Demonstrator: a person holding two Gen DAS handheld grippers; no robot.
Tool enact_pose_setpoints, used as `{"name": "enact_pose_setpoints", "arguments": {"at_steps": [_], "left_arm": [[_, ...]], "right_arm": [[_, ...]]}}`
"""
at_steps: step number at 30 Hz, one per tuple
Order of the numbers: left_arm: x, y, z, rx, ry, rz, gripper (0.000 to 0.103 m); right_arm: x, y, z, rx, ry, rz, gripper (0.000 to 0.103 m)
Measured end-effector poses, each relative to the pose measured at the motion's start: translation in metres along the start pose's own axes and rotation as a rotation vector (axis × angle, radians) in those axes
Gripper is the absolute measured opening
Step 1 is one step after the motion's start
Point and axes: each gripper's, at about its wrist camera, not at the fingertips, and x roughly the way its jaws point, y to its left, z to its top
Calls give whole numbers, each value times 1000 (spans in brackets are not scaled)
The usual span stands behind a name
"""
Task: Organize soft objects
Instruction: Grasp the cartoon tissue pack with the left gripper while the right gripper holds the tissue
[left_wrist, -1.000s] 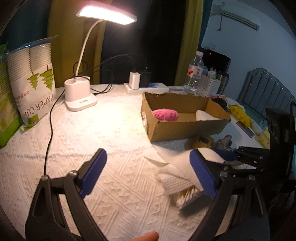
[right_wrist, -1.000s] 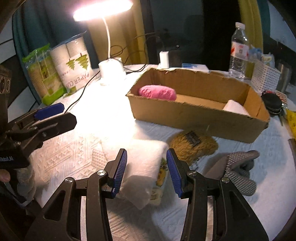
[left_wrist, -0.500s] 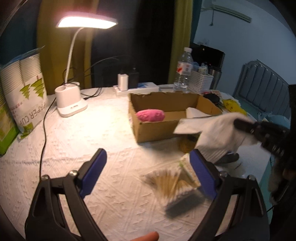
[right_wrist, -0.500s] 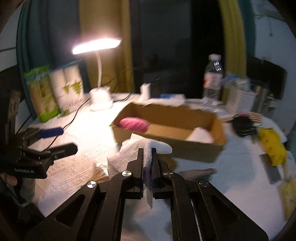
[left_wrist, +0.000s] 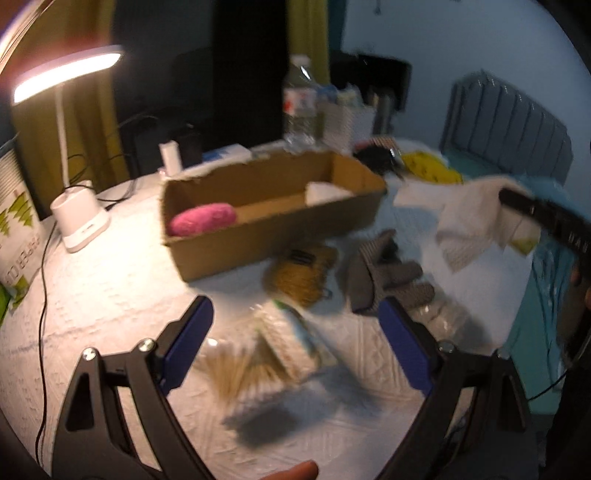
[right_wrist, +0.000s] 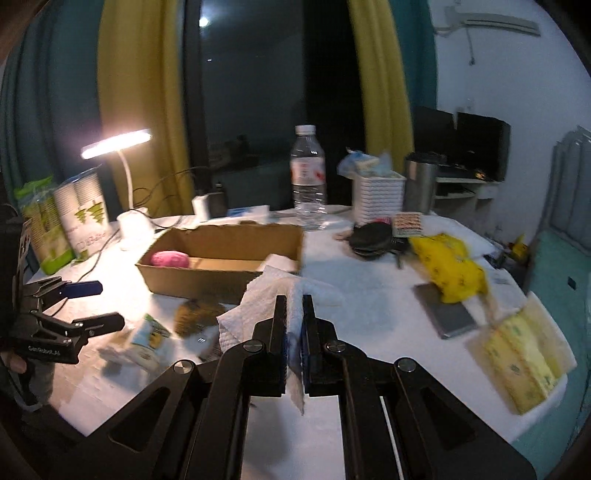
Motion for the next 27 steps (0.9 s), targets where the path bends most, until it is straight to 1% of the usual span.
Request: {"name": "enact_pose_setpoints", "arguments": {"at_steps": [3, 6, 10, 14, 16, 17, 18, 19, 21, 27], "left_arm": [[17, -11, -5, 23, 54, 11, 92], [29, -14, -9, 31, 92, 20, 91], [41, -21, -12, 61, 122, 33, 91], [51, -26, -15, 91, 146, 37, 91], [55, -28, -15, 96, 151, 34, 79], [58, -28, -15, 90, 170, 18, 63], [63, -27, -15, 80, 192, -4, 57], [66, -27, -16, 79, 204, -10, 56], [71, -30, -18, 103, 216, -7, 50], [73, -35, -17, 135, 211, -34, 48]], "right_arm": [[-3, -15, -6, 16, 4, -17, 7], [-4, -27, -12, 14, 14, -32, 7], [-3, -39, -19, 21, 22, -45, 7], [3, -40, -22, 9, 39, -38, 7], [6, -39, -23, -5, 46, -39, 7], [8, -39, -24, -8, 50, -35, 7], [10, -39, -24, -11, 56, -28, 7], [12, -38, -25, -17, 64, -25, 7], [19, -38, -27, -29, 82, -23, 7], [42, -34, -29, -14, 120, 2, 8]]}}
